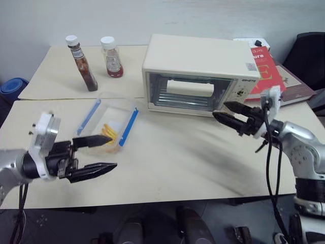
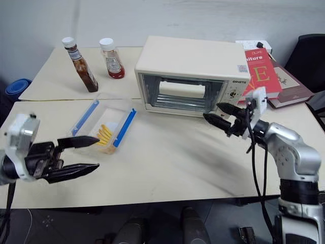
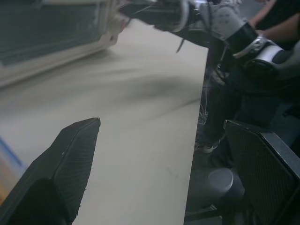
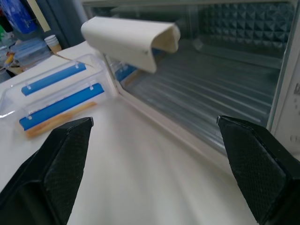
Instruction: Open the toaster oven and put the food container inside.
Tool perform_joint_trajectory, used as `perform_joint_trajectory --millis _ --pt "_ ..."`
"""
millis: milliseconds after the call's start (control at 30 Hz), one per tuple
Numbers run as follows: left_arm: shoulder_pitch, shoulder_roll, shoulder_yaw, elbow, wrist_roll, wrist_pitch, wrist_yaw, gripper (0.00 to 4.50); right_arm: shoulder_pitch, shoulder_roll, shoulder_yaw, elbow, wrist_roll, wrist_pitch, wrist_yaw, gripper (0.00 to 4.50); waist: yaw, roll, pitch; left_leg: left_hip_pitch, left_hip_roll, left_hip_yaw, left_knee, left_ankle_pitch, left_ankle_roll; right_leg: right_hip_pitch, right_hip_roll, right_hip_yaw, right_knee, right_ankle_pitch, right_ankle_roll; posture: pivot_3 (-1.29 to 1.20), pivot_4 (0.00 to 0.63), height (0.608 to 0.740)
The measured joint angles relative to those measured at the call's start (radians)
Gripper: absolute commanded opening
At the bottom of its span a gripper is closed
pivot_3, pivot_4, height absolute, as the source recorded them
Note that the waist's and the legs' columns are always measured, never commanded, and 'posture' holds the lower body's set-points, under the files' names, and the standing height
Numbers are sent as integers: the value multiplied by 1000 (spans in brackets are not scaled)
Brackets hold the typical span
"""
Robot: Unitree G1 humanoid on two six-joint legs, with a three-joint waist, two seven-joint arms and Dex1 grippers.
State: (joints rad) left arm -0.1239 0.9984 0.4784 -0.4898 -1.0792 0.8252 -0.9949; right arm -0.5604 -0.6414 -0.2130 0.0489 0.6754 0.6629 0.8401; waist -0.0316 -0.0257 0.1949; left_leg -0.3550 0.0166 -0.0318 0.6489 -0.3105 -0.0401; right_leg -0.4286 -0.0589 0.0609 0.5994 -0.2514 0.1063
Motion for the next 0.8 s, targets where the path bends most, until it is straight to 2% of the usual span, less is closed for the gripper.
perform_joint_trajectory --millis 67,200,367,567,800 --pt "-72 11 -34 5 -7 7 2 4500 -41 7 23 37 -19 -5 7 4428 -2 0 0 0 0 0 -1 0 0 0 0 0 0 6 11 0 150 740" --pt "-178 20 -94 42 0 11 5 4500 -85 32 54 90 -32 -7 34 4428 -6 1 1 -1 1 0 -1 0 0 -2 1 0 0 6 11 0 150 740" --pt "-311 -46 -167 114 28 5 76 4500 -135 67 74 105 -42 -16 51 4428 -6 2 1 -2 0 0 0 0 0 -2 1 0 1 6 12 0 150 740" --pt "-344 -54 -199 120 50 5 83 4500 -151 93 84 101 -47 -26 69 4428 -8 2 1 -2 1 0 -1 0 0 -3 1 0 1 6 12 0 150 740" --pt "-430 -90 -260 183 110 -7 85 4500 -72 86 87 -65 -3 18 108 4428 -3 2 1 -3 0 -1 0 0 0 -3 1 0 1 6 12 0 150 740"
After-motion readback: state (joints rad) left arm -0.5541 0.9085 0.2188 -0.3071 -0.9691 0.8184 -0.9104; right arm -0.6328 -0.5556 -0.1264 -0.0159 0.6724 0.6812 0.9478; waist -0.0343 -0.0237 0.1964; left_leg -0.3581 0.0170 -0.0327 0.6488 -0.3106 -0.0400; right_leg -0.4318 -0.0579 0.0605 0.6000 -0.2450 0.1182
